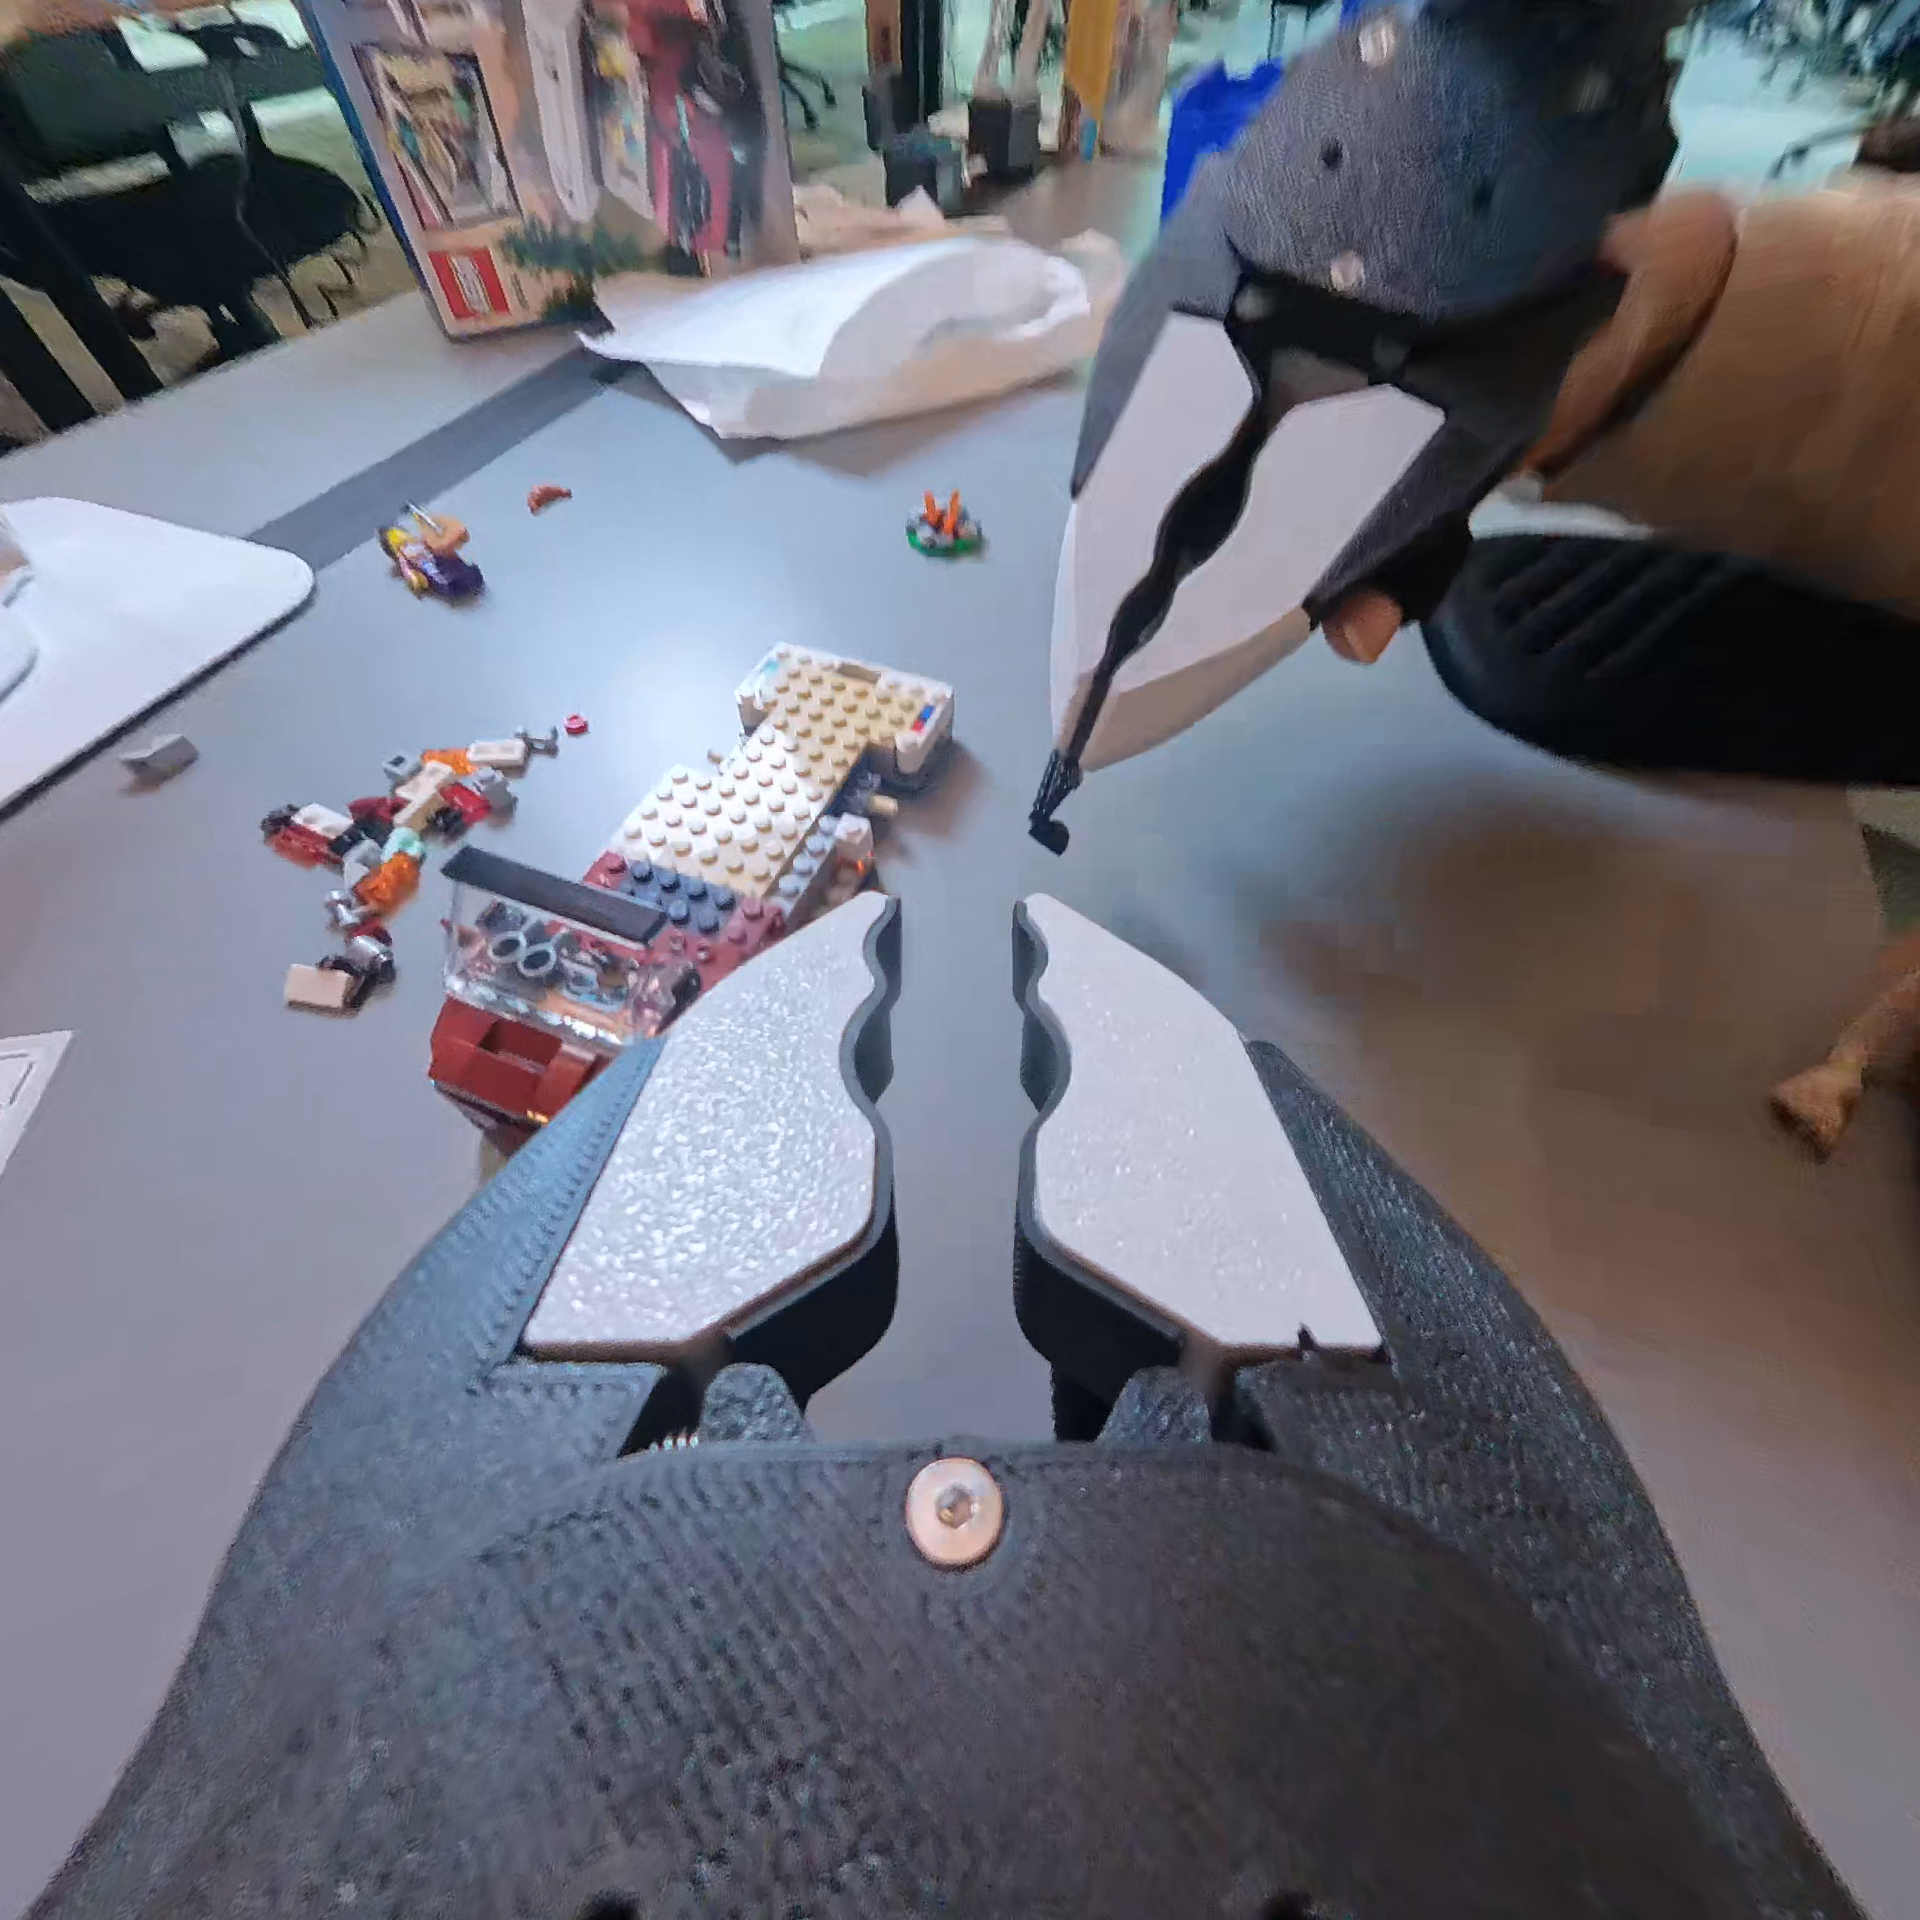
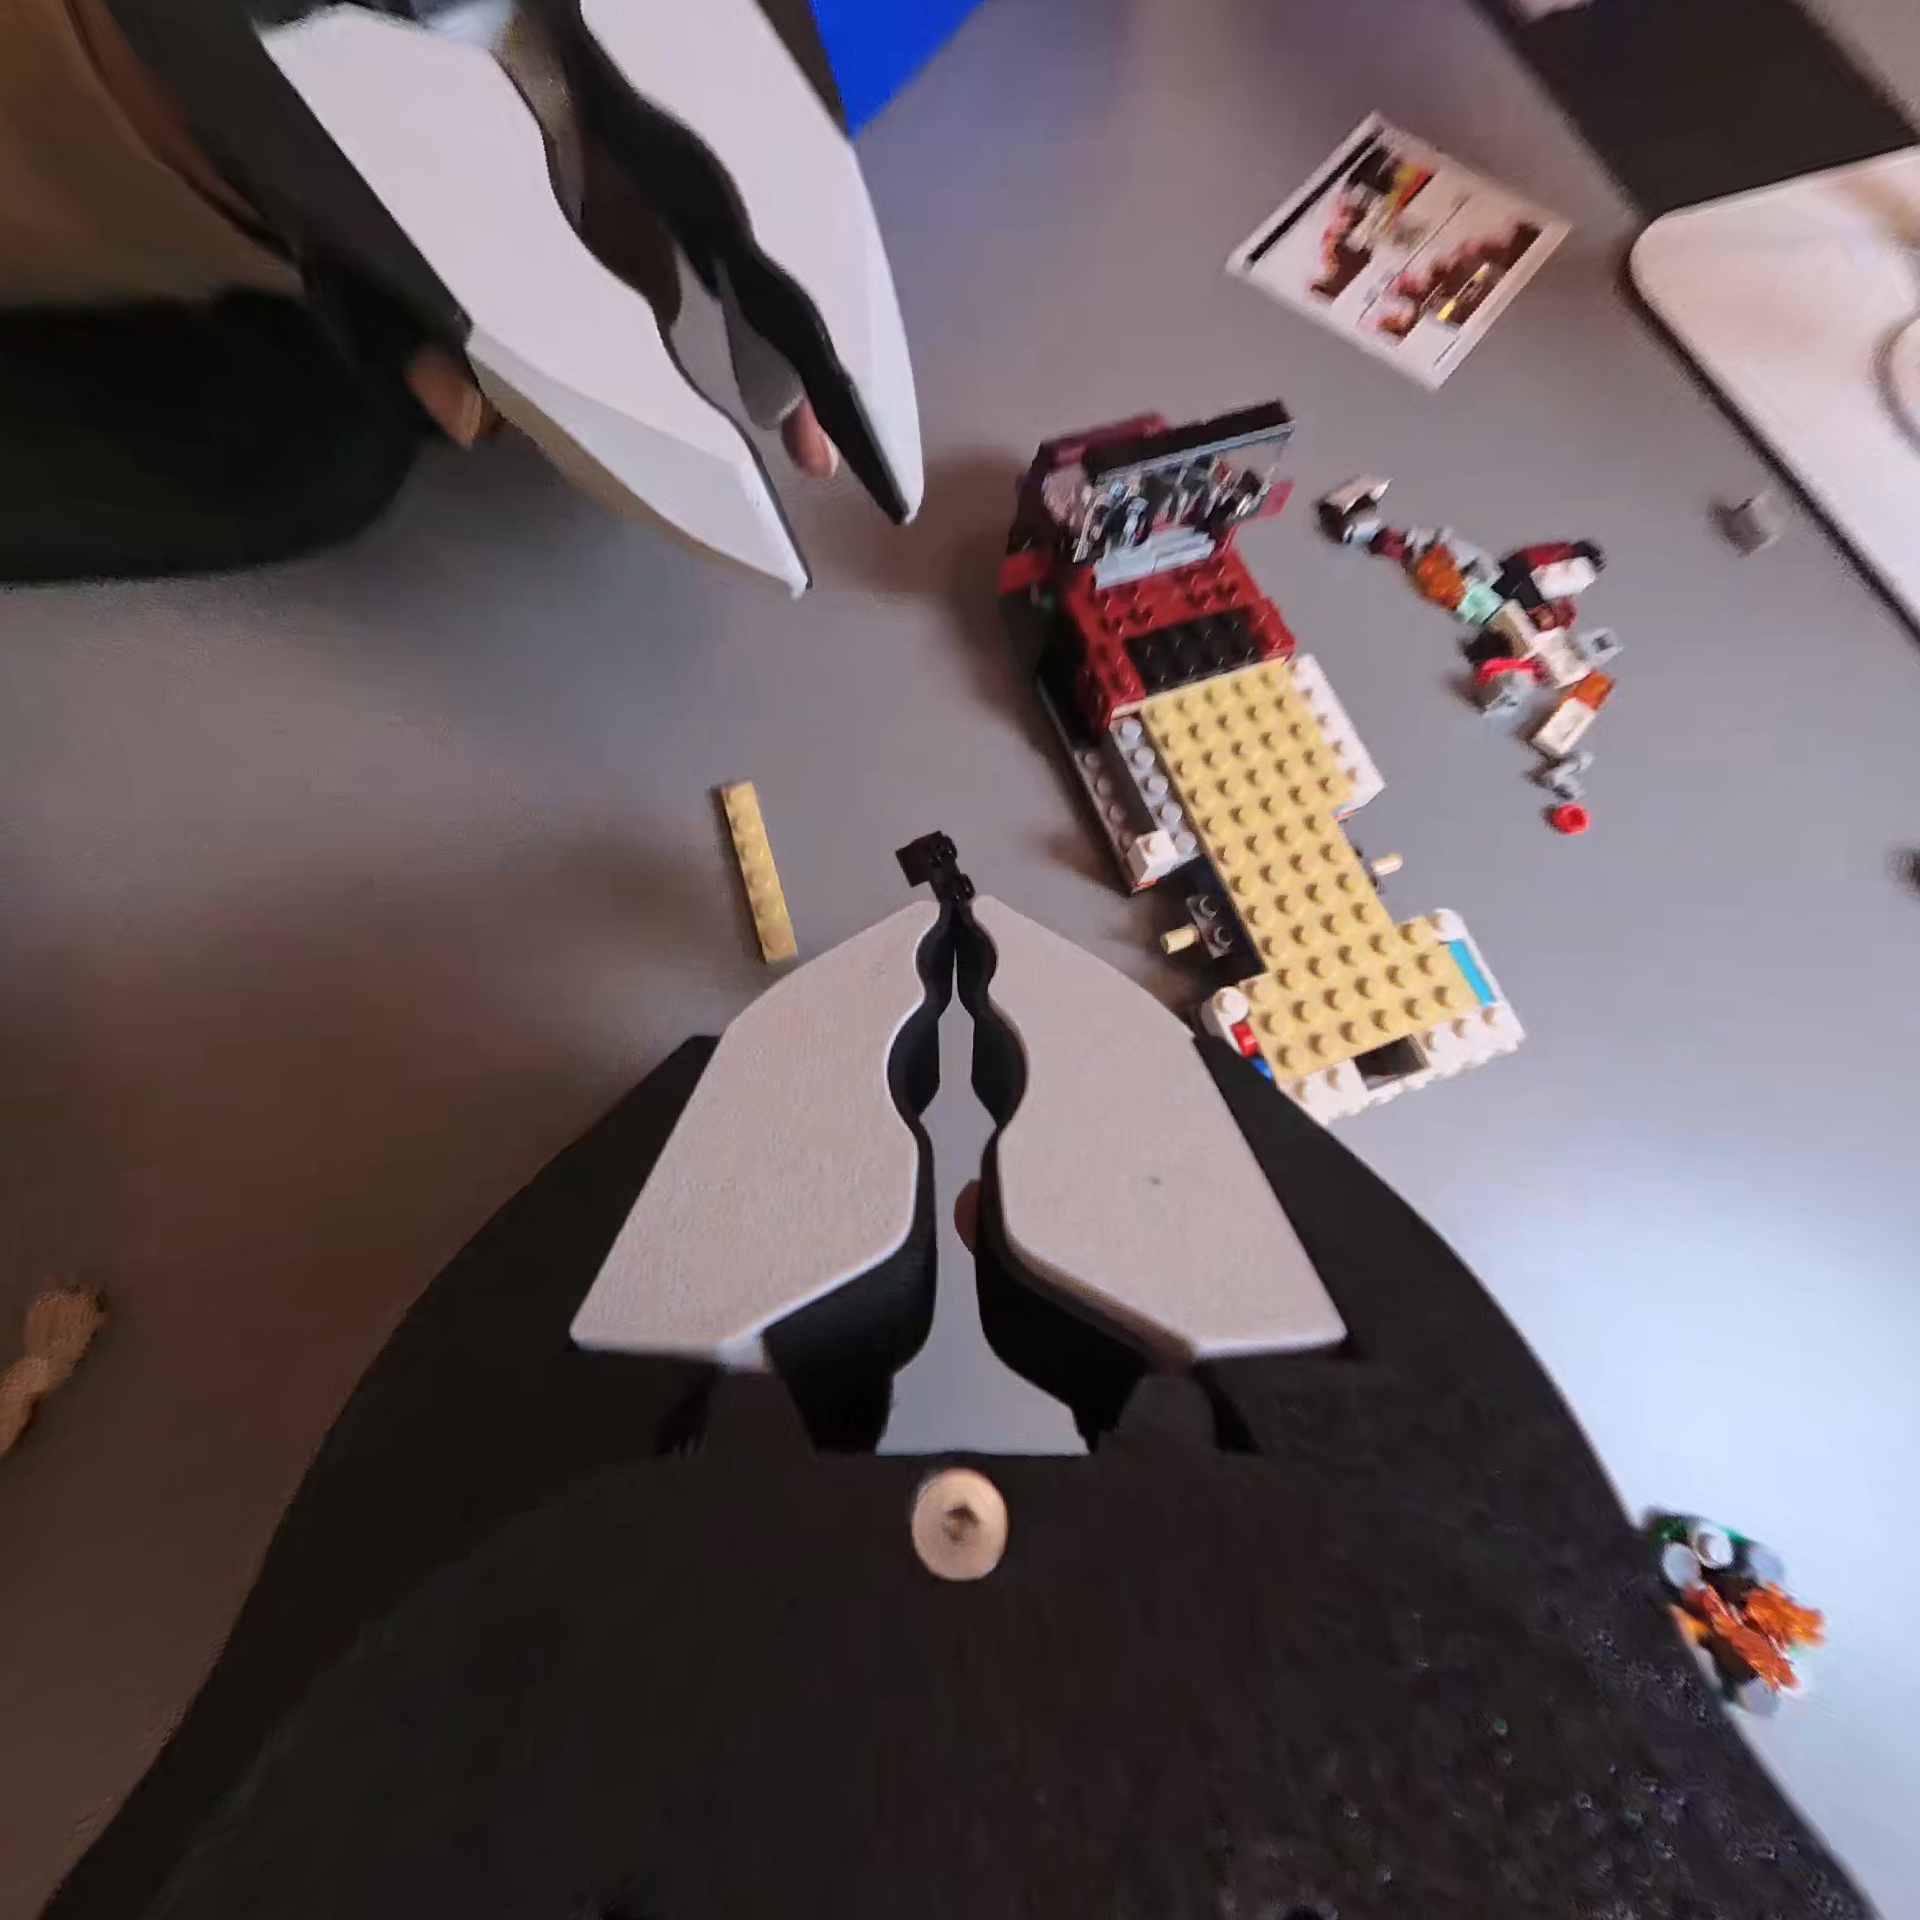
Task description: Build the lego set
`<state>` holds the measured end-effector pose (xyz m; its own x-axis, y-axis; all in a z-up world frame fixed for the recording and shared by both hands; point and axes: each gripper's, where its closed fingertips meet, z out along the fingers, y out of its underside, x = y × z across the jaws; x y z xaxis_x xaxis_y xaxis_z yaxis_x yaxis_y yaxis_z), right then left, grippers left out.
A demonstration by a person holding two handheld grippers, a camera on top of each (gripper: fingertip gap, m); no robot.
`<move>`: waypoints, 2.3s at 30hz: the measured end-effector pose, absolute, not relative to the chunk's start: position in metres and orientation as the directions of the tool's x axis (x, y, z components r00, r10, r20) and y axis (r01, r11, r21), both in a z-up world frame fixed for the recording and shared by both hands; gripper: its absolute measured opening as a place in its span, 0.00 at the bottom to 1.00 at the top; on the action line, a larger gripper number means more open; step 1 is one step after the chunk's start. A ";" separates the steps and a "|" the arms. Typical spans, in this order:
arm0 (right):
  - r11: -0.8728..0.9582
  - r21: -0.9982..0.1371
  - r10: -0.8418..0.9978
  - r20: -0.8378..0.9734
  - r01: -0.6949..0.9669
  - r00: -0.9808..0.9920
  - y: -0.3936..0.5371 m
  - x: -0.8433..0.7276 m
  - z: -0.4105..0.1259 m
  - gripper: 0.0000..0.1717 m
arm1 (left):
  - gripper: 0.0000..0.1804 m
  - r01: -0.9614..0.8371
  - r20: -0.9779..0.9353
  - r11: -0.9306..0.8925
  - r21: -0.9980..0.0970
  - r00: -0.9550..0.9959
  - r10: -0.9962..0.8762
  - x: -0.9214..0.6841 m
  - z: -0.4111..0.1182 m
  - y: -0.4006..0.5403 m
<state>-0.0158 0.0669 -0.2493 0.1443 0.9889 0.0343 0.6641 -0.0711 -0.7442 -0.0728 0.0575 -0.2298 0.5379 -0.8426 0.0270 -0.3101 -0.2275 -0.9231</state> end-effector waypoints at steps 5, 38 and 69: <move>-0.103 -0.569 0.995 -0.047 0.816 0.092 0.064 -0.024 -0.280 0.00 | 0.19 -0.547 0.049 -0.295 -0.783 0.420 -0.906 -0.068 -0.284 0.034; 0.038 -0.519 0.999 -0.008 0.854 -0.049 0.069 -0.024 -0.294 0.02 | 0.04 -0.715 -0.155 -0.098 -0.692 0.279 -0.948 -0.060 -0.301 0.017; 0.044 -0.560 0.999 0.006 0.827 -0.049 0.070 -0.023 -0.290 0.09 | 0.12 -0.490 -0.117 -0.136 -0.861 0.450 -0.885 -0.066 -0.261 0.048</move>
<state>-0.0227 0.0697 -0.2902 -0.0487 0.9988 0.0061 0.8271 0.0438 -0.5603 -0.0657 0.0480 -0.2606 0.4501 -0.8853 -0.1168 -0.4902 -0.1357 -0.8610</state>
